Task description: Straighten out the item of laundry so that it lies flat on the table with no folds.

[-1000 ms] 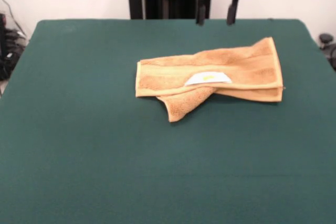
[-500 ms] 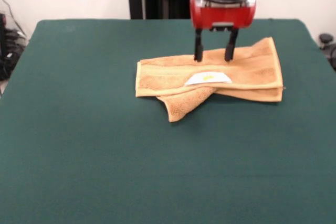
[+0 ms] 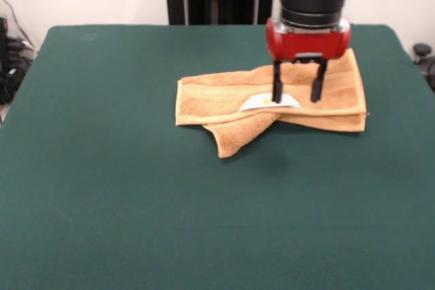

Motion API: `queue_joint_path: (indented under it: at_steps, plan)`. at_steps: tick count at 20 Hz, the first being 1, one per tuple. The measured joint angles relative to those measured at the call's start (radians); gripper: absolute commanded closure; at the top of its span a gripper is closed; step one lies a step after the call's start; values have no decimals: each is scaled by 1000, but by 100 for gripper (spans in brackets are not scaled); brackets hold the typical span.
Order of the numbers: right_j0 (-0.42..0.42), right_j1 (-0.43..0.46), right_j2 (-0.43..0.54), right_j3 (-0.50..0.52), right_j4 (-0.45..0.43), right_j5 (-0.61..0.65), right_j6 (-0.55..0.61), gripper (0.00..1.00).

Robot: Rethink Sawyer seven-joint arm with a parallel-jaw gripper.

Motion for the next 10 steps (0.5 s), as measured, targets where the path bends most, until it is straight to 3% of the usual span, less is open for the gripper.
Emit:
queue_joint_path:
  at_steps: [10]
  plan:
    - [103, 5, 1, 20, 99, -110, 25, 0]
